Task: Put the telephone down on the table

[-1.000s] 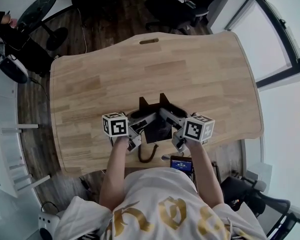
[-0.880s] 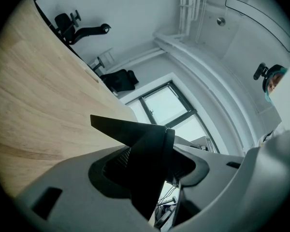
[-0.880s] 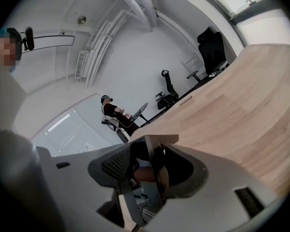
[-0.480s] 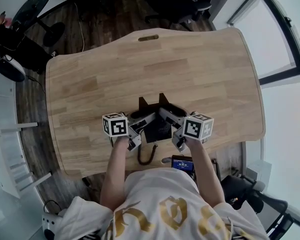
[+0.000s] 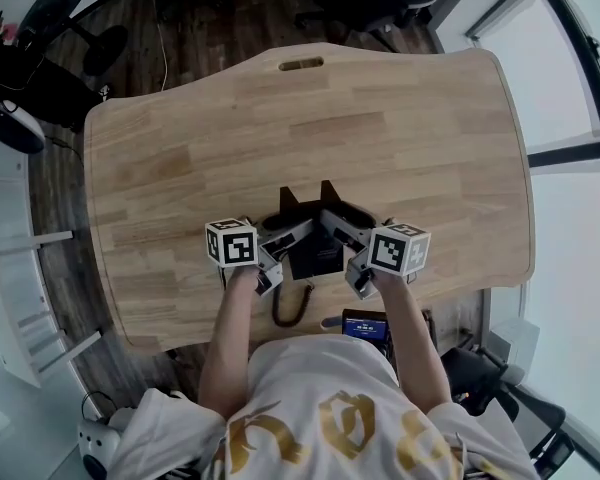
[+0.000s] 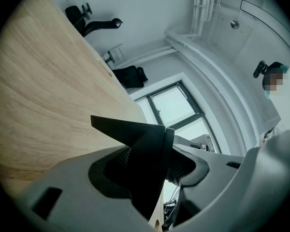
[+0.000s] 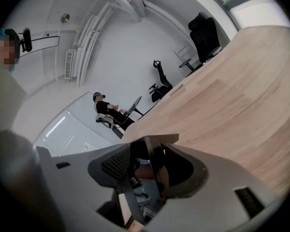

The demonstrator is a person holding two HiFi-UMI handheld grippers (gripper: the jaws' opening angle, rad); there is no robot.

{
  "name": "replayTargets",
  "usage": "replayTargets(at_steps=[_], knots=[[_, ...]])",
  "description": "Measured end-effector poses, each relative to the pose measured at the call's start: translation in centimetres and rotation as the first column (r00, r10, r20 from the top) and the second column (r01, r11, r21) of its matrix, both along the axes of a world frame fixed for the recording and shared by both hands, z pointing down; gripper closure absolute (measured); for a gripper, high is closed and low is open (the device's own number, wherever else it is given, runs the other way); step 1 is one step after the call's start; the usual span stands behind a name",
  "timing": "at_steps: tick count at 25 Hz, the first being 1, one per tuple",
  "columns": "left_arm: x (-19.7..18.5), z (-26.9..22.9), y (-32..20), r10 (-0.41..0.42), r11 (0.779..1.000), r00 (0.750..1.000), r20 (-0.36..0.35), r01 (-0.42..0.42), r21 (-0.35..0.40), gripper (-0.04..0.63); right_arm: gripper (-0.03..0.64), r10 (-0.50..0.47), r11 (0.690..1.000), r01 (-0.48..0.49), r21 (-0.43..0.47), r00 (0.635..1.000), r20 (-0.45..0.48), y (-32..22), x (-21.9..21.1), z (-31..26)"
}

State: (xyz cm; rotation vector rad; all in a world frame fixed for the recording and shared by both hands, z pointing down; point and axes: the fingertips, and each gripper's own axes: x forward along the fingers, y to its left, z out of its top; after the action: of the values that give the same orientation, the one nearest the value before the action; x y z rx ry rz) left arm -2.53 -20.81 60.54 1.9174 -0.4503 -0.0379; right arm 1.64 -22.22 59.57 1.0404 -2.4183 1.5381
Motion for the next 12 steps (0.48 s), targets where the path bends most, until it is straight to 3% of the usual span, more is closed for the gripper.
replayTargets(at_steps=[12], knots=[[-0.3, 1.6, -1.2, -0.006, 1.0, 1.0, -0.002, 0.006, -0.026, 0.38, 0.405, -0.012, 0.999, 0.012, -0.039, 1.0, 0.006, -1.2, -0.2, 1.5]])
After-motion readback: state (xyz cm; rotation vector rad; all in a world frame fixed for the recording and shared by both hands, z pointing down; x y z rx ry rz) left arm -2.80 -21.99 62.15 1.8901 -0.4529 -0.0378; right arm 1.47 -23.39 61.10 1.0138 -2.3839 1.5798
